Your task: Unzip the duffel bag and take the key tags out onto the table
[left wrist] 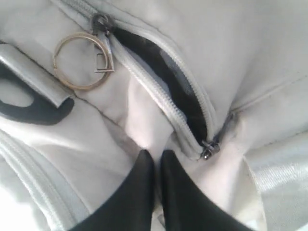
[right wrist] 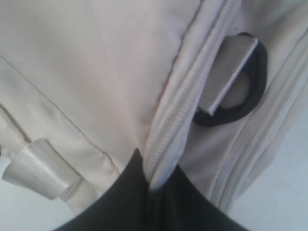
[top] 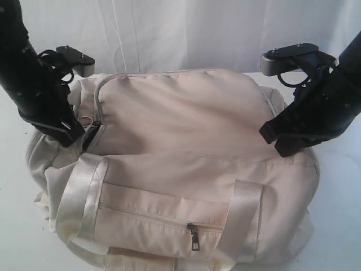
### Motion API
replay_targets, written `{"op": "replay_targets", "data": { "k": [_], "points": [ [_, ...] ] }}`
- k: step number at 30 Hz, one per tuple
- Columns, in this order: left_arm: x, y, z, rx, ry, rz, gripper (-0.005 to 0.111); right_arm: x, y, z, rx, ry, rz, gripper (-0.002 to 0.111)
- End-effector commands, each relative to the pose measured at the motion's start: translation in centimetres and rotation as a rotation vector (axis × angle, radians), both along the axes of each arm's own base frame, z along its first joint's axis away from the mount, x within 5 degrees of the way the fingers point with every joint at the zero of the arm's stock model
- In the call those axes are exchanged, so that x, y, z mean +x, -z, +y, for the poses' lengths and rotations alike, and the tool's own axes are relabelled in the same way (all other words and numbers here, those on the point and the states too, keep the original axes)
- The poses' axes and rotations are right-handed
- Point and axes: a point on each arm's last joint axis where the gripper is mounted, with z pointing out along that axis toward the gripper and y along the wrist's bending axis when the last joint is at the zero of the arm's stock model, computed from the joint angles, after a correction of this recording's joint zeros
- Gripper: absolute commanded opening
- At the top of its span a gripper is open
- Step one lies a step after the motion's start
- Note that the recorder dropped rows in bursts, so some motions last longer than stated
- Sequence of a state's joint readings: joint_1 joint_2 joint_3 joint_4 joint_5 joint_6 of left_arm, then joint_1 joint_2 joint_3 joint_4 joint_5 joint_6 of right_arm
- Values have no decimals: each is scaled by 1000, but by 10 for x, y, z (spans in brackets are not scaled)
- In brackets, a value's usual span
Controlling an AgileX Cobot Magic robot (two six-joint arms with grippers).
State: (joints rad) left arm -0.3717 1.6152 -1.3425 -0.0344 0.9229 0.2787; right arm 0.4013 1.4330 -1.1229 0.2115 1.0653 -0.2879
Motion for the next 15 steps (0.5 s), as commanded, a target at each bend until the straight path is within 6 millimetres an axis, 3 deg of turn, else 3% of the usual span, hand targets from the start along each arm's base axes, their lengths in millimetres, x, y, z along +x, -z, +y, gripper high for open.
{"op": "replay_targets", "data": {
  "k": [1,10,12,15],
  "points": [
    [-23,-15,4,-13,2,91,0,-6,0,-2,-8,-2,39,0],
    [-41,-28,5,-44,39,173,0,-12,-1,2,35,-70,84,2],
    [-43,-29,5,-46,42,173,0,-12,-1,2,34,-73,87,7],
    [-43,-29,5,-47,42,171,0,-12,-1,2,33,-77,85,25]
  ]
}}
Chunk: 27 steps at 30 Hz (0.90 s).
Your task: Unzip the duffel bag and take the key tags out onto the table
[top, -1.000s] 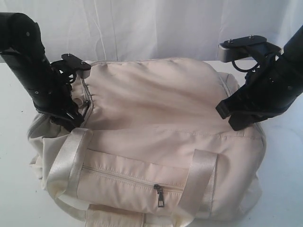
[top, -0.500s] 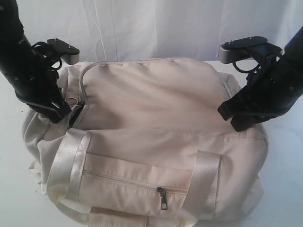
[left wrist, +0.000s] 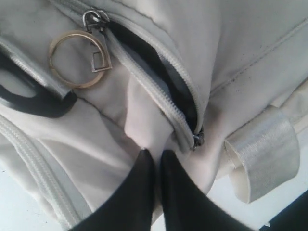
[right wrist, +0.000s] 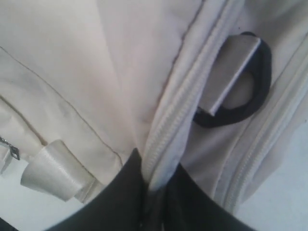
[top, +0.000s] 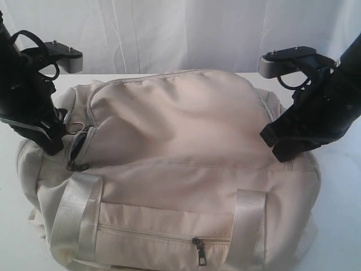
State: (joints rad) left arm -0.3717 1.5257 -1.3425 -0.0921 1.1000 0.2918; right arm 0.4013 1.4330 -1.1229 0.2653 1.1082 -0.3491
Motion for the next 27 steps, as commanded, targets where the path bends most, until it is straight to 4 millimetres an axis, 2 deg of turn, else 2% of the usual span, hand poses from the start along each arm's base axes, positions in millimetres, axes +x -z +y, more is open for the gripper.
{"op": "replay_targets", "data": {
  "k": [1,4,6,15,17,20,24,27],
  "points": [
    [-12,-4,-1,-23,15,72,0,-7,-1,-1,9,-23,41,32],
    [-12,-4,-1,-23,15,72,0,-6,-1,0,14,-21,25,51],
    [-11,-4,-1,-27,15,61,0,-5,-8,-1,17,-34,-2,57],
    [-9,-5,-3,-47,26,36,0,-12,-76,-4,127,-21,-282,57],
    [-9,-5,-3,-47,35,31,0,-11,-86,-3,164,-12,-331,57],
    [-7,-5,-4,-50,61,7,0,-14,-92,5,269,-49,-335,57],
    [-6,-13,-4,-57,70,-13,1,-19,-93,30,443,-240,-323,57],
    [-7,-21,-8,-96,72,-10,14,-20,-88,47,500,-332,-319,57]
  ]
}}
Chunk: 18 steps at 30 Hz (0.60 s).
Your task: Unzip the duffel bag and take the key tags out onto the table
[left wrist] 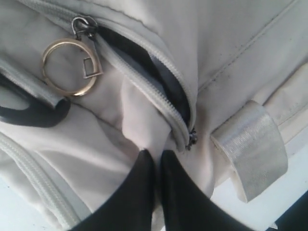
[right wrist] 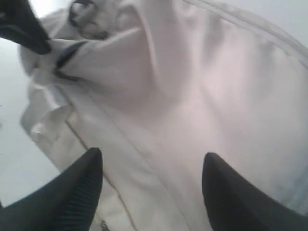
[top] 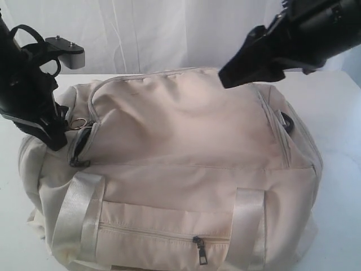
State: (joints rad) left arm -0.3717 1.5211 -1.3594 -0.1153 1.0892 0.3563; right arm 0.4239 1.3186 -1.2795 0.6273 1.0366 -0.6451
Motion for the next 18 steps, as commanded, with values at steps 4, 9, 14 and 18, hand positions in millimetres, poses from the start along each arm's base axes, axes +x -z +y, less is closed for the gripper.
{"op": "replay_targets", "data": {
  "k": [4,9,14,18],
  "points": [
    [-8,-22,-6,-75,33,23,41,1,15,43,88,-177,3,57],
    [-8,-32,-4,-74,24,2,52,12,34,72,72,-205,-80,57],
    [-12,-37,12,59,-31,-34,39,35,43,97,96,-131,-119,57],
    [-19,-51,29,128,-164,-104,17,48,55,133,81,-214,-91,57]
  ]
}}
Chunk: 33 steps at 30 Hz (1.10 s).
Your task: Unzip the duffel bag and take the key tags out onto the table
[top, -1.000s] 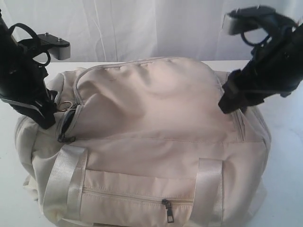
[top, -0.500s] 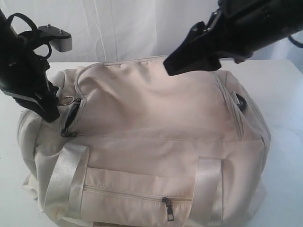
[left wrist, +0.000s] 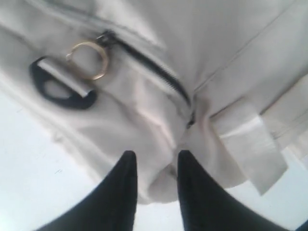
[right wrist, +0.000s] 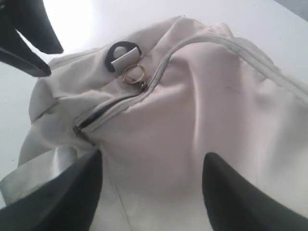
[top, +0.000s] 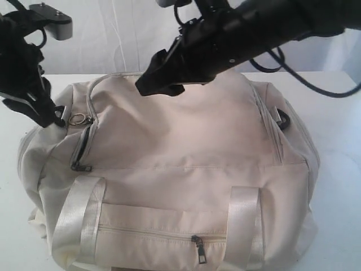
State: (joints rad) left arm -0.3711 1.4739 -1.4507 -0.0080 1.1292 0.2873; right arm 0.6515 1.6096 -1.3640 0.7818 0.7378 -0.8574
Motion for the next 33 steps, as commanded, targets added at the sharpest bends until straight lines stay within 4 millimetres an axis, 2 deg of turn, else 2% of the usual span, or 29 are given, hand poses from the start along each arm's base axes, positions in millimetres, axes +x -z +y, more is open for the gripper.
{"op": "replay_targets", "data": {
  "k": [1,3,7,12,17,18,22,30,32,33],
  "points": [
    [-20,-15,22,64,-123,9,11,14,8,42,-2,-90,-22,57],
    [-31,-14,30,64,-145,12,0,16,12,60,-20,-183,-112,57],
    [-57,0,49,80,-188,45,0,13,22,93,-41,-311,-221,59],
    [-88,22,65,66,-259,37,0,13,43,120,-64,-284,-303,74],
    [-105,47,70,36,-290,-14,0,14,61,138,-90,-245,-397,74],
    [-111,58,71,36,-292,-8,0,13,68,142,-101,-243,-402,74],
    [-117,74,72,26,-301,3,0,19,83,151,-112,-200,-383,72],
    [-118,76,71,21,-314,13,0,36,96,168,-256,-191,-271,69],
    [-118,76,71,21,-314,13,0,34,96,168,-281,-216,-248,62],
    [-118,76,71,21,-314,13,0,33,95,168,-294,-226,-252,54]
  ]
}}
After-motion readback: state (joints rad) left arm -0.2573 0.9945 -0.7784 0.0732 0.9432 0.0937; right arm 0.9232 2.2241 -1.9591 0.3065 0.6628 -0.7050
